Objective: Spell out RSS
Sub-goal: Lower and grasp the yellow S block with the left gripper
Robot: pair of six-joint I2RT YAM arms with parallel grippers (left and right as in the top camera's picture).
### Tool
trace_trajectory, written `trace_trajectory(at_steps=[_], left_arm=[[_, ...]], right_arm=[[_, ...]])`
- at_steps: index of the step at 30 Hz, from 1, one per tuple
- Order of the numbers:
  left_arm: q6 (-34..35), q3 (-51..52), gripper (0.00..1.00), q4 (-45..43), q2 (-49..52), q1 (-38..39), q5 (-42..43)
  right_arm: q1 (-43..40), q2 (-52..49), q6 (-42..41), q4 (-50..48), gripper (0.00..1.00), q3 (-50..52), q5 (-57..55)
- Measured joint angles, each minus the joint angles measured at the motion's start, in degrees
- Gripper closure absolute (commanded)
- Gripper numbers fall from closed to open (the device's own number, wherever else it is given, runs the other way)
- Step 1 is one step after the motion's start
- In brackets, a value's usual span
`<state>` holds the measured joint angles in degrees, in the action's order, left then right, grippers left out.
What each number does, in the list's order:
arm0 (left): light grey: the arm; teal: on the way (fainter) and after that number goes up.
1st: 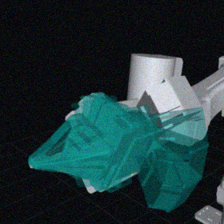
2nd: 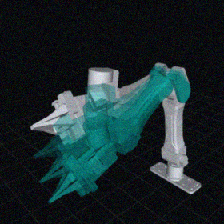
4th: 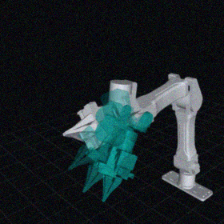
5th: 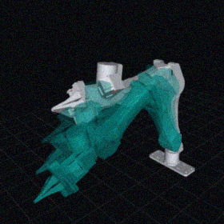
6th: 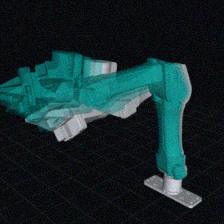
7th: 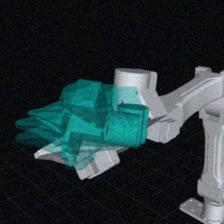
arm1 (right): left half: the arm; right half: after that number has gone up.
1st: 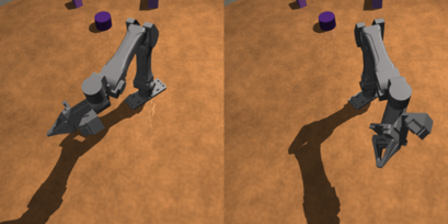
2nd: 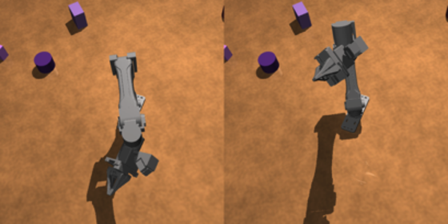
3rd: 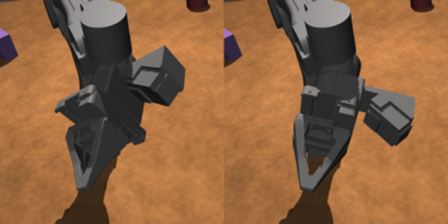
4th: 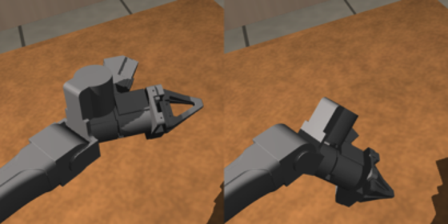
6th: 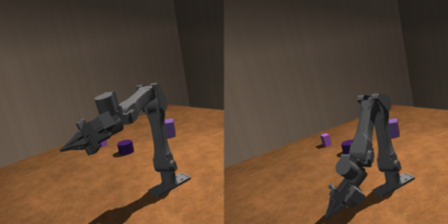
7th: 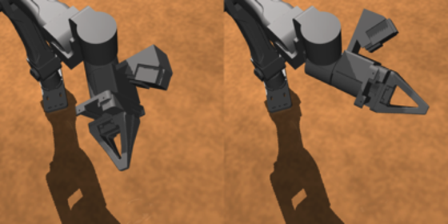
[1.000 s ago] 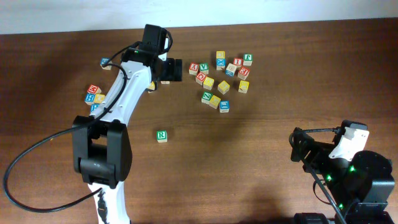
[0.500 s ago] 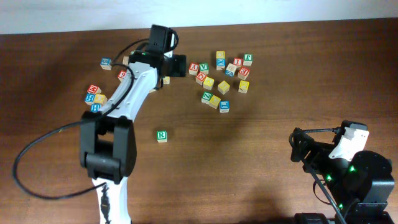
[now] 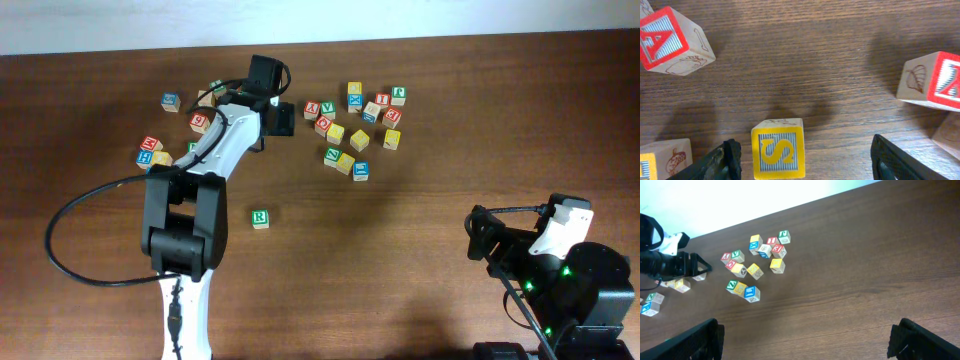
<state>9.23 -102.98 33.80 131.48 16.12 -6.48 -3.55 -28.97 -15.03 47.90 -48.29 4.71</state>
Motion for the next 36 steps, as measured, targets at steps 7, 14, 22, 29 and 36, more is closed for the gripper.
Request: trace_trajectory(at_steps=[7, 14, 22, 29, 36], left_arm=[[0.2, 0.0, 0.51, -0.4, 2.1, 0.0, 0.0], [0.5, 0.0, 0.58, -0.7, 2.2, 0.0, -0.1], [0.6, 0.0, 0.71, 0.4, 2.2, 0.0, 0.7], [3.8, -1.5, 0.83, 5.4, 2.2, 0.0, 4.8], [7.4, -2.1, 0.74, 7.6, 2.2, 0.0, 6.5]], right_arm=[[0.0, 0.0, 0.0, 0.0, 0.02, 0.0, 0.0], [0.0, 0.0, 0.0, 0.0, 0.02, 0.0, 0.0], [0.0, 0.0, 0.0, 0.0, 0.02, 0.0, 0.0], [0.0, 0.0, 0.0, 0.0, 0.02, 0.0, 0.0], [0.0, 0.0, 0.0, 0.0, 0.02, 0.0, 0.0]])
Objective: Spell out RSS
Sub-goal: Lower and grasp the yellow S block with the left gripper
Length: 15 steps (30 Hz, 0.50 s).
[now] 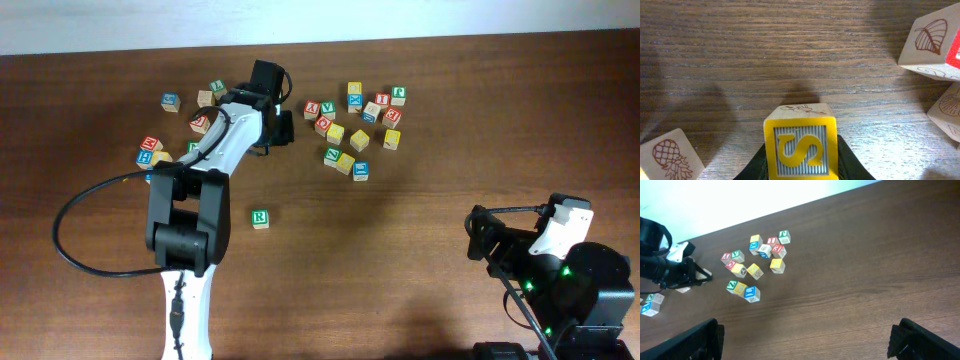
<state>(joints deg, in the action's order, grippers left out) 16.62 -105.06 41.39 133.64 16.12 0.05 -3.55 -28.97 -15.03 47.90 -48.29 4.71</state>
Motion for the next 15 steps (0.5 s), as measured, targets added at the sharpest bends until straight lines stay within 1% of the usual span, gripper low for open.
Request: trace_trajectory(at_steps=[5, 11, 14, 15], left_arm=[[2.5, -0.5, 0.75, 3.2, 0.0, 0.0, 1.1], [5.3, -4.0, 0.81, 12.6, 0.0, 0.0, 5.2], [5.8, -8.6, 0.82, 18.9, 0.0, 0.1, 7.1], [6.0, -9.7, 0.85, 20.2, 0.0, 0.1, 7.5]], right_arm=[[0.0, 0.0, 0.0, 0.0, 0.02, 0.0, 0.0], [0.0, 0.0, 0.0, 0.0, 0.02, 0.0, 0.0], [0.0, 0.0, 0.0, 0.0, 0.02, 0.0, 0.0], [0.0, 0.0, 0.0, 0.0, 0.02, 0.0, 0.0]])
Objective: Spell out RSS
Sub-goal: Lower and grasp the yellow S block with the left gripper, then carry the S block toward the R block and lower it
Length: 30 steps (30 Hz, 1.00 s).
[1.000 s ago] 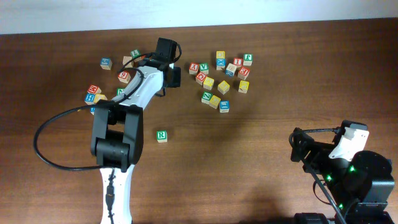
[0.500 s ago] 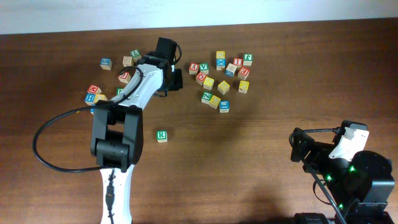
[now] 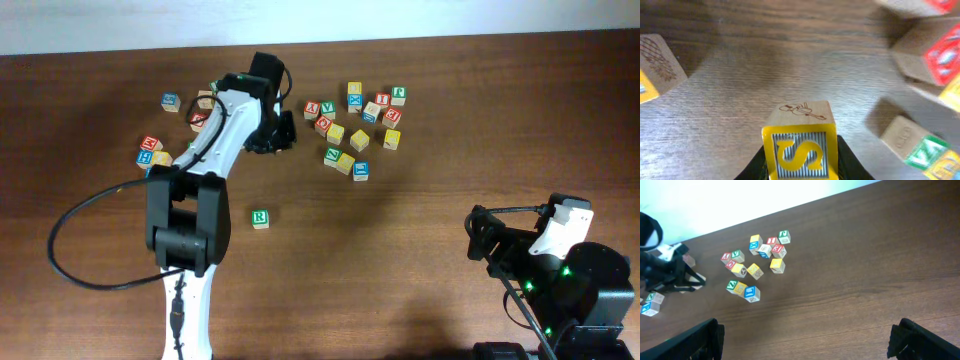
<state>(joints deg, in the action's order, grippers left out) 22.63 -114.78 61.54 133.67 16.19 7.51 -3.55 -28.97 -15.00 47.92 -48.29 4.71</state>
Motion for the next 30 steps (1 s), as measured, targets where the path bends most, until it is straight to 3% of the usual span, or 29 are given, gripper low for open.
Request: trace_trajectory(at_steps=[8, 14, 22, 30], left_arm=[[5.3, -2.2, 0.87, 16.4, 0.0, 0.3, 1.6], [9.3, -2.2, 0.89, 20.7, 0.0, 3.3, 1.6], [13.9, -2.2, 0.89, 27.8, 0.0, 13.0, -0.5], [14.8, -2.2, 0.92, 34.7, 0.0, 12.5, -3.8]], right_arm=[[0.0, 0.0, 0.0, 0.0, 0.02, 0.0, 0.0], [0.0, 0.0, 0.0, 0.0, 0.02, 0.0, 0.0], [0.0, 0.0, 0.0, 0.0, 0.02, 0.0, 0.0], [0.0, 0.0, 0.0, 0.0, 0.02, 0.0, 0.0]])
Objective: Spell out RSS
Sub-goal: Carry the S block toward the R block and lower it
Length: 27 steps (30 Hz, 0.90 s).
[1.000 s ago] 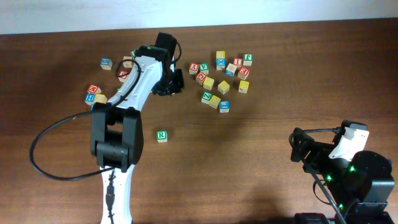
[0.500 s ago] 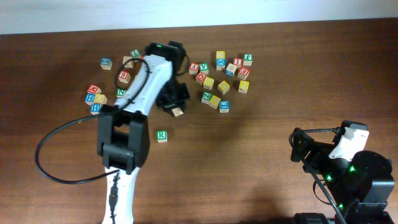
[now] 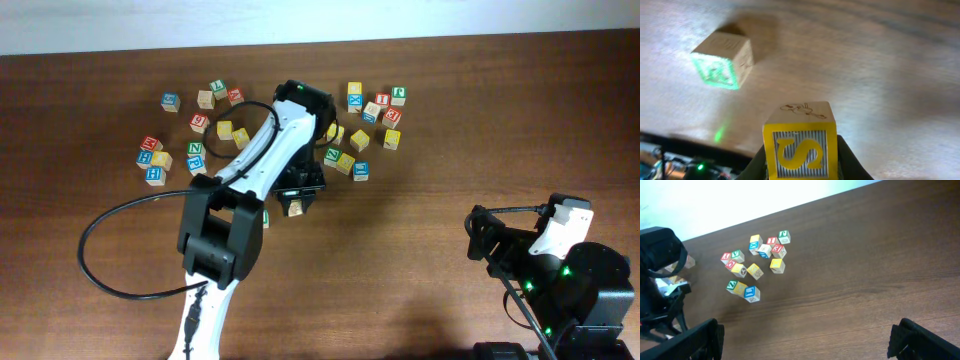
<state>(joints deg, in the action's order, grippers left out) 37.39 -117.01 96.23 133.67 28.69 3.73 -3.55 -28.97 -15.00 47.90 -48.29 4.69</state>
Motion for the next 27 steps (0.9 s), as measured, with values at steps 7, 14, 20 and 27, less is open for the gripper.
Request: trace_trajectory(at_steps=[7, 14, 20, 27], left_arm=[[0.0, 4.0, 0.92, 0.2, 0.0, 1.2, -0.8], [0.0, 15.4, 0.91, -4.0, -2.4, 2.1, -1.9], [0.0, 16.4, 0.90, -5.0, -17.2, 2.1, -1.8], [2.7, 24.6, 0.89, -13.9, -33.2, 2.1, -1.3]], right_arm=[[0.0, 0.0, 0.0, 0.0, 0.02, 0.0, 0.0], [0.0, 0.0, 0.0, 0.0, 0.02, 0.0, 0.0], [0.0, 0.0, 0.0, 0.0, 0.02, 0.0, -0.1], [0.0, 0.0, 0.0, 0.0, 0.02, 0.0, -0.2]])
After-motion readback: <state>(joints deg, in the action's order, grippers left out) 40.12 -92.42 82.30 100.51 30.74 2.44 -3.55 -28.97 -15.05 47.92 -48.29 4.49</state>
